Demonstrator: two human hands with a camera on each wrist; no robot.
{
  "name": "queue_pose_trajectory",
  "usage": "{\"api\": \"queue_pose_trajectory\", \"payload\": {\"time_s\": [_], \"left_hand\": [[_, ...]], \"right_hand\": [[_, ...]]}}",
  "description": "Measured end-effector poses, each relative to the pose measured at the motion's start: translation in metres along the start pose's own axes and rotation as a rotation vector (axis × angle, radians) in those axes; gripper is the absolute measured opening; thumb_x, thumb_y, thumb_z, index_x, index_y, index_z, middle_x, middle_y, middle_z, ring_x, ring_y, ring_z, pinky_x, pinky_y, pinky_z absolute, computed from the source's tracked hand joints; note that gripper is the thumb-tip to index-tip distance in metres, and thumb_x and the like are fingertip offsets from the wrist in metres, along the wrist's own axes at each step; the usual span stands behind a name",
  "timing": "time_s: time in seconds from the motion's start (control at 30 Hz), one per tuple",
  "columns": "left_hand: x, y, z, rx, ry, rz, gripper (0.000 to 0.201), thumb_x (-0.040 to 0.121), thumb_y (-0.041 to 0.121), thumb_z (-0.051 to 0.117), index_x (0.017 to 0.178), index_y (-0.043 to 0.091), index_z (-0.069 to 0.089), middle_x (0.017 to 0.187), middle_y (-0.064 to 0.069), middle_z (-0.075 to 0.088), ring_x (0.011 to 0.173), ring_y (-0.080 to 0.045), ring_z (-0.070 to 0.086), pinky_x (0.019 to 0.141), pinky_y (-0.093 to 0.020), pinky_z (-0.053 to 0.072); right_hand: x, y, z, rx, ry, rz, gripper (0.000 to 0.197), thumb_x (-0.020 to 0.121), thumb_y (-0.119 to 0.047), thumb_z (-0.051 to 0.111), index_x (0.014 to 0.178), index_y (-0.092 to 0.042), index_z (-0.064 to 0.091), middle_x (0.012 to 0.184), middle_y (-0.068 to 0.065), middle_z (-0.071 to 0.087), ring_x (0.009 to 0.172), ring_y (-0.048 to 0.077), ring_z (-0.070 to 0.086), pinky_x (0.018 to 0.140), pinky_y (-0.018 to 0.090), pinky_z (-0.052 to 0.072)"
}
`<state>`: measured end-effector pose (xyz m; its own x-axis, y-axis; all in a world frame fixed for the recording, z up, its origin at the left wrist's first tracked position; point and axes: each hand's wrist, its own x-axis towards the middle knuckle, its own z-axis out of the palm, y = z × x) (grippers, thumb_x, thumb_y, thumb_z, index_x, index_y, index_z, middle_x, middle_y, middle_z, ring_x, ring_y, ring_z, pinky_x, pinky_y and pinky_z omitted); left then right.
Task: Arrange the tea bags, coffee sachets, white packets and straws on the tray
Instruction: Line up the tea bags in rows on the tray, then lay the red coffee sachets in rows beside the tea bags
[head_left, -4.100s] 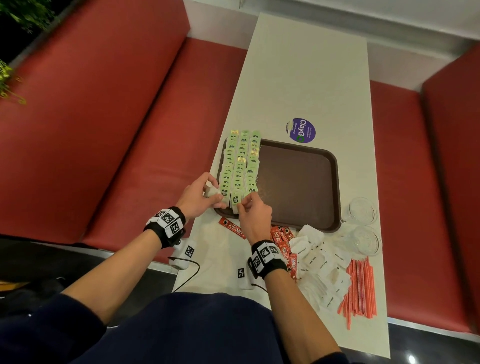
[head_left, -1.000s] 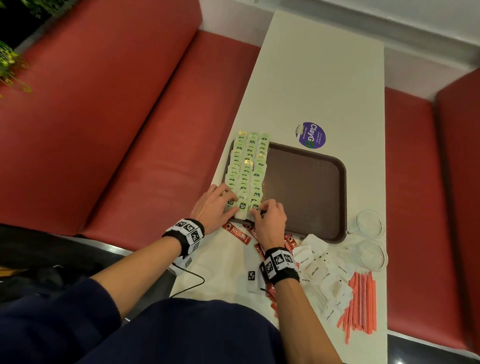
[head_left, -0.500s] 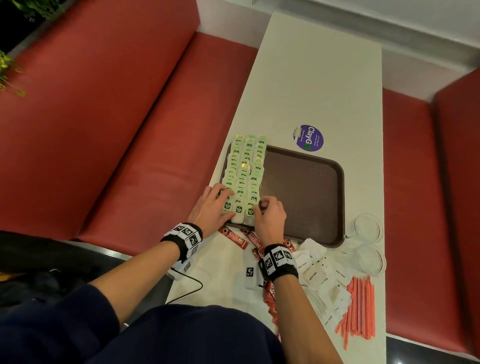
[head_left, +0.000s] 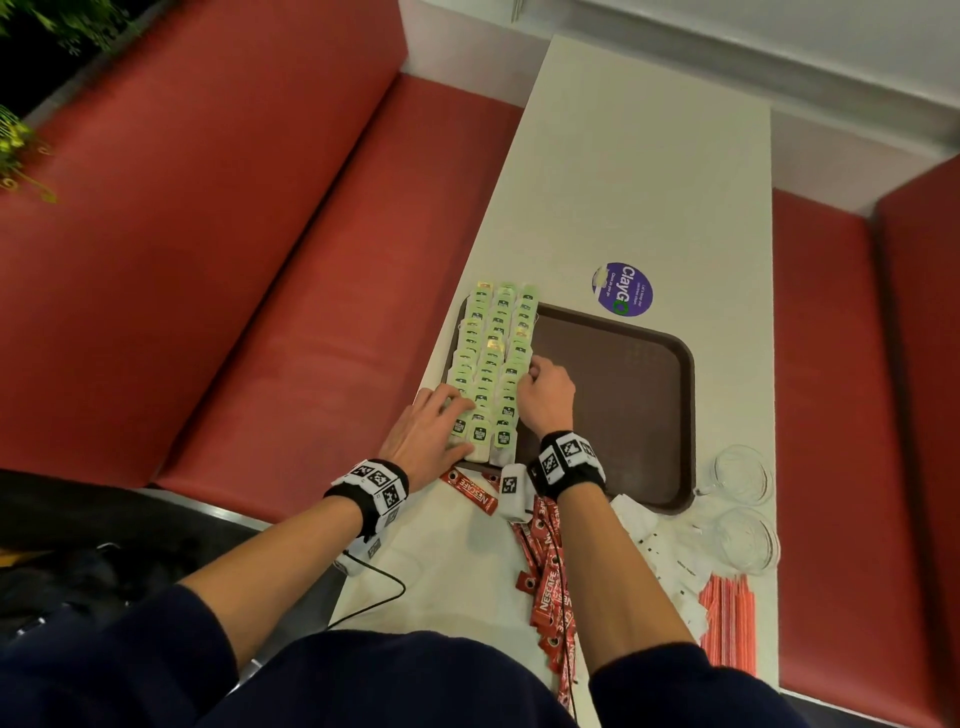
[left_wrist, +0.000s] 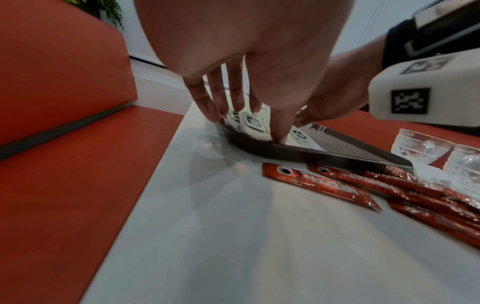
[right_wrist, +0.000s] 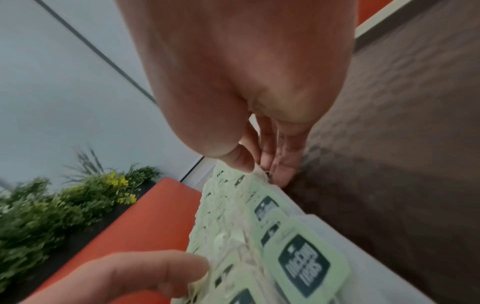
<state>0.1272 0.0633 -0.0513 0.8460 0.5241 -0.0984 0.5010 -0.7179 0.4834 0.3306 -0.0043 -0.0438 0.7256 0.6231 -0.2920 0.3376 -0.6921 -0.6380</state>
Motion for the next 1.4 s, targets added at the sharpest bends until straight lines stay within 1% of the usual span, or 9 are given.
{"api": "queue_pose_trajectory", "payload": {"time_s": [0.1,0.27,0.43,0.63,0.8,0.93,1.03,1.13,1.4], "left_hand": [[0.0,0.0,0.001,0.001,0.005,-0.001,0.061,0.089,0.04,0.083,0.141,0.022,0.057,0.14,0.001,0.049,0.121,-0.021,0.048,0.092,-0.038,0.052],[-0.001,0.001,0.001,-0.002,-0.001,-0.011,0.06,0.09,0.04,0.082,0.142,0.022,0.057,0.141,0.001,0.048,0.121,-0.02,0.048,0.093,-0.038,0.052],[-0.007,0.004,-0.003,-0.035,0.022,0.004,0.055,0.093,0.036,0.08,0.14,0.021,0.059,0.141,-0.001,0.051,0.122,-0.024,0.051,0.092,-0.043,0.054],[-0.031,0.011,-0.011,-0.162,0.054,0.058,0.034,0.102,0.024,0.069,0.135,0.017,0.063,0.132,0.0,0.062,0.119,-0.019,0.054,0.097,-0.034,0.05],[-0.06,0.019,-0.002,-0.11,-0.05,0.231,0.009,0.106,0.021,0.064,0.112,0.018,0.069,0.11,0.003,0.064,0.104,-0.015,0.058,0.086,-0.038,0.057],[-0.073,0.018,0.019,0.061,-0.112,0.232,0.032,0.1,0.013,0.067,0.132,0.012,0.067,0.131,-0.006,0.061,0.117,-0.028,0.056,0.093,-0.044,0.057],[-0.08,0.017,0.032,0.128,-0.111,0.226,0.04,0.095,0.009,0.072,0.134,0.012,0.066,0.134,-0.008,0.062,0.117,-0.032,0.057,0.089,-0.049,0.06],[-0.089,0.021,0.036,0.144,-0.116,0.204,0.037,0.096,0.008,0.072,0.132,0.011,0.068,0.129,-0.01,0.062,0.113,-0.033,0.058,0.086,-0.05,0.059],[-0.101,0.027,0.031,0.095,-0.138,0.132,0.022,0.101,0.018,0.07,0.123,0.013,0.067,0.119,-0.008,0.064,0.107,-0.032,0.056,0.086,-0.049,0.053]], "right_hand": [[0.003,-0.006,0.003,-0.019,-0.041,-0.038,0.042,0.1,-0.002,0.048,0.134,-0.01,0.071,0.12,0.022,0.067,0.111,0.042,0.065,0.097,0.045,0.055],[-0.003,0.004,0.0,-0.035,-0.019,0.064,0.031,0.103,-0.002,0.043,0.121,-0.003,0.068,0.124,0.026,0.064,0.115,0.042,0.06,0.088,0.037,0.042],[-0.028,0.008,0.001,-0.019,-0.064,0.026,0.041,0.099,-0.003,0.047,0.132,-0.011,0.07,0.118,0.017,0.073,0.119,0.042,0.062,0.095,0.039,0.047],[-0.085,0.02,-0.043,0.064,0.049,-0.053,0.032,0.106,-0.013,0.059,0.136,-0.014,0.068,0.126,0.002,0.074,0.113,0.016,0.067,0.107,0.032,0.05],[-0.14,0.045,-0.077,0.034,0.102,-0.048,0.018,0.107,-0.02,0.062,0.121,-0.018,0.074,0.109,-0.009,0.072,0.095,0.002,0.066,0.083,0.01,0.047],[-0.176,0.07,-0.067,-0.214,0.003,0.048,0.027,0.107,-0.041,0.061,0.12,-0.019,0.069,0.115,0.002,0.071,0.102,0.018,0.068,0.092,0.038,0.059],[-0.193,0.083,-0.039,-0.401,-0.086,0.088,0.059,0.104,-0.056,0.061,0.143,-0.013,0.057,0.145,0.013,0.054,0.126,0.031,0.062,0.105,0.049,0.056],[-0.203,0.083,-0.01,-0.431,-0.082,0.02,0.065,0.102,-0.049,0.069,0.149,-0.01,0.049,0.155,0.017,0.038,0.137,0.037,0.053,0.108,0.051,0.055],[-0.21,0.074,-0.015,-0.307,0.045,-0.052,0.053,0.101,-0.05,0.07,0.139,-0.015,0.055,0.138,0.008,0.052,0.127,0.027,0.056,0.104,0.044,0.057]]}}
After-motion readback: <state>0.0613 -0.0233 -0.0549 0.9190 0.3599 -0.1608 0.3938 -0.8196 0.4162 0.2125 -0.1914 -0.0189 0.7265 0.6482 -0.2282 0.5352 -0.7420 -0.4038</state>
